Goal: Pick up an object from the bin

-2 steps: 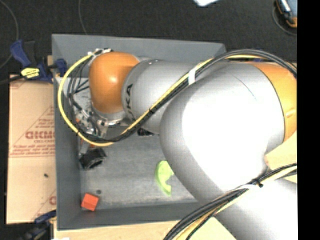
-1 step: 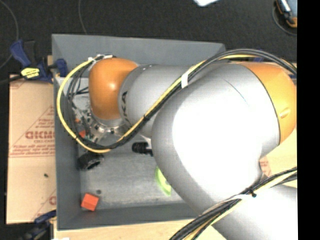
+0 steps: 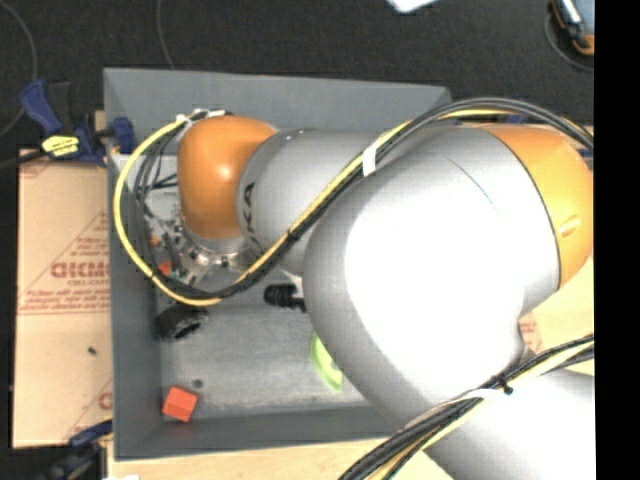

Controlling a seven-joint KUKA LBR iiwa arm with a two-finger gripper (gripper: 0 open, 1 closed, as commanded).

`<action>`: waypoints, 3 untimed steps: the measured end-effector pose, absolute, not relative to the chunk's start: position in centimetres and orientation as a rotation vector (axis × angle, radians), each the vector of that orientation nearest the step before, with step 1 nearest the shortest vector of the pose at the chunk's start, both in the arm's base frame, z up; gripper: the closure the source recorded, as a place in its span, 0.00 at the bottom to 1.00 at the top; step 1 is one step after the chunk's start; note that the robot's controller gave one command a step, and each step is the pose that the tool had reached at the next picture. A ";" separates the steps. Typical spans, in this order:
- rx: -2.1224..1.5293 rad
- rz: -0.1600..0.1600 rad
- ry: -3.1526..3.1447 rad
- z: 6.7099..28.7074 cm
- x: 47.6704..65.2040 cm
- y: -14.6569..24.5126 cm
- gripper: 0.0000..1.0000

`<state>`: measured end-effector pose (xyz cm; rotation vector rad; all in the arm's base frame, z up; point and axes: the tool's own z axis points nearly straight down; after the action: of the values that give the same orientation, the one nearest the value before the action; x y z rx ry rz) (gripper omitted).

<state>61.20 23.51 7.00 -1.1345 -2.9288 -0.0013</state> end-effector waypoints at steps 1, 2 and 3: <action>-1.134 0.000 -2.928 7.3 61.1 23.5 1.00; -1.134 0.004 -2.925 8.9 61.0 23.4 1.00; -1.135 -0.001 -2.928 10.6 61.2 23.4 1.00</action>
Offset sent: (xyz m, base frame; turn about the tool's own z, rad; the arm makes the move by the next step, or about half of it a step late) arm 0.0001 0.0000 0.0051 0.0000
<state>61.18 23.44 10.60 -1.1351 -2.9280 -0.0015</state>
